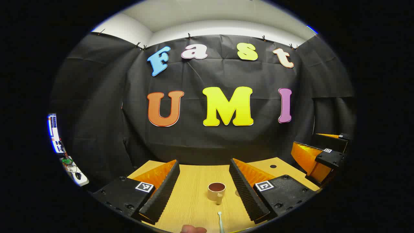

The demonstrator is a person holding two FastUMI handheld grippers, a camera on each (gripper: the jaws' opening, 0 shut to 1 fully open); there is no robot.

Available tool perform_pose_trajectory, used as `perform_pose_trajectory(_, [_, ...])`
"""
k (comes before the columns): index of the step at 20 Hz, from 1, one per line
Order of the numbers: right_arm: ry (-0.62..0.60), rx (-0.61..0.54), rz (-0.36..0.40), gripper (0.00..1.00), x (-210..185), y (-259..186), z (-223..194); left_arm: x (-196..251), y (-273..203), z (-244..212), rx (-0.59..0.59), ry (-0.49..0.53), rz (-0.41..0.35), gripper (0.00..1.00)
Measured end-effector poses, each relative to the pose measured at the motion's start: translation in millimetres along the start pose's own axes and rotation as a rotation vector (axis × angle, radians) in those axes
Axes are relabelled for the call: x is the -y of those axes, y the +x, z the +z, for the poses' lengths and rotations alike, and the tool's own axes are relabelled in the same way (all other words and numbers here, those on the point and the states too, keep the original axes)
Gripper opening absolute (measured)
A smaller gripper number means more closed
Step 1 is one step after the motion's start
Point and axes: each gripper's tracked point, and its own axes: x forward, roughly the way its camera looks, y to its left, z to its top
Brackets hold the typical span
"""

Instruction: Put the toothbrush and toothpaste on the desktop into the cup, then pick up the cup and place it on the coaster on the desktop.

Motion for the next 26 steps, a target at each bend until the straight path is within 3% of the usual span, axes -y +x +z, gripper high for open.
perform_pose_trajectory(11, [-0.008,-0.008,0.013,0.98,5,7,-4,8,4,3,0.002,0.002,-0.002,0.98])
perform_pose_trajectory(18, [-0.024,-0.020,0.032,0.95,9,9,-9,14,7,-1,-0.010,0.002,0.008,0.98])
perform_pose_trajectory(26, [-0.024,-0.084,0.029,0.95,23,15,-37,23,13,-24,-0.068,0.009,-0.003,0.98])
